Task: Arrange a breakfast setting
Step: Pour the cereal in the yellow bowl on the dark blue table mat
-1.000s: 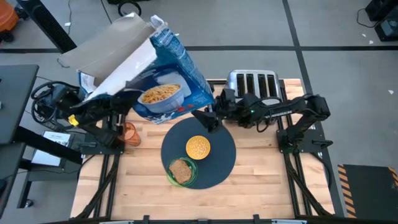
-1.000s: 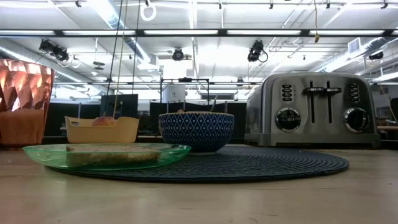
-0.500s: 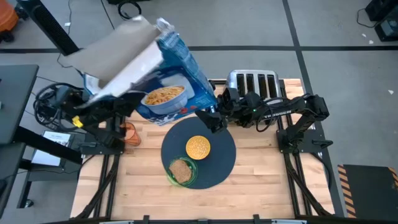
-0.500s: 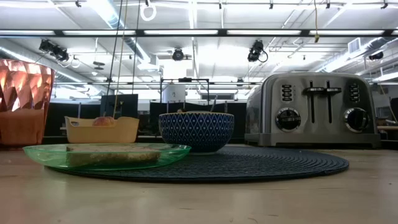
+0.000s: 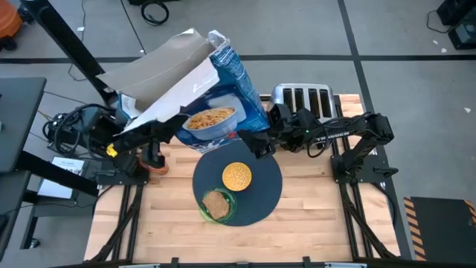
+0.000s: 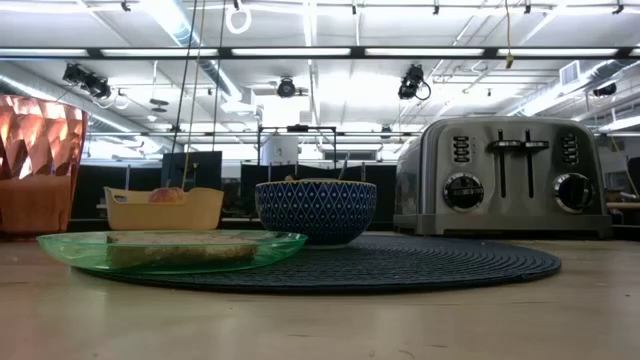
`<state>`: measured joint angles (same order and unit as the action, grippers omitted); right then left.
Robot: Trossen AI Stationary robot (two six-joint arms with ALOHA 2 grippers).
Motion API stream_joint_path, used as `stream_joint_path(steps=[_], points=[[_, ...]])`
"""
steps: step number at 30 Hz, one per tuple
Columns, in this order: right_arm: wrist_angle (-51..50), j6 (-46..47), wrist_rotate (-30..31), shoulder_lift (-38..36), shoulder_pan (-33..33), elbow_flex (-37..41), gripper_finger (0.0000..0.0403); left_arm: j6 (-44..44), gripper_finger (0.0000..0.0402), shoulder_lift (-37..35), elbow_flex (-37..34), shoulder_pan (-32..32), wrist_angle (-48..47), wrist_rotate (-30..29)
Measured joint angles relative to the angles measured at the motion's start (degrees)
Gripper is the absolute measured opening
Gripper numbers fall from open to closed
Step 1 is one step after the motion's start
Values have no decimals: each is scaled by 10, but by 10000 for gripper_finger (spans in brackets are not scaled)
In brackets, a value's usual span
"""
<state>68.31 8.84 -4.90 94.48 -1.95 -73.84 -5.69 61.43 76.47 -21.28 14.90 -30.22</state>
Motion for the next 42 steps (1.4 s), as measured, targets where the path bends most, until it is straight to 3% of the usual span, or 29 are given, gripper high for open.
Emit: stream_joint_path(steps=[7,14,18,24,31,36,42], points=[[2,0,-4,0,0,0,351,2,11,0,0,0,0,0],[4,-4,-7,0,0,0,349,5,37,1,0,0,1,0],[4,-6,-7,-1,0,0,348,5,71,-2,0,-6,1,7],[-4,-15,-14,-17,-1,0,348,4,153,-13,-2,-26,-4,11],[-48,-15,-18,-65,-1,16,348,-54,237,-41,-2,-75,-24,12],[-134,-25,-18,-115,-1,17,347,-83,257,-67,-2,-97,-36,10],[-161,-30,-13,-137,0,17,347,-115,258,-75,-2,-86,-40,-23]])
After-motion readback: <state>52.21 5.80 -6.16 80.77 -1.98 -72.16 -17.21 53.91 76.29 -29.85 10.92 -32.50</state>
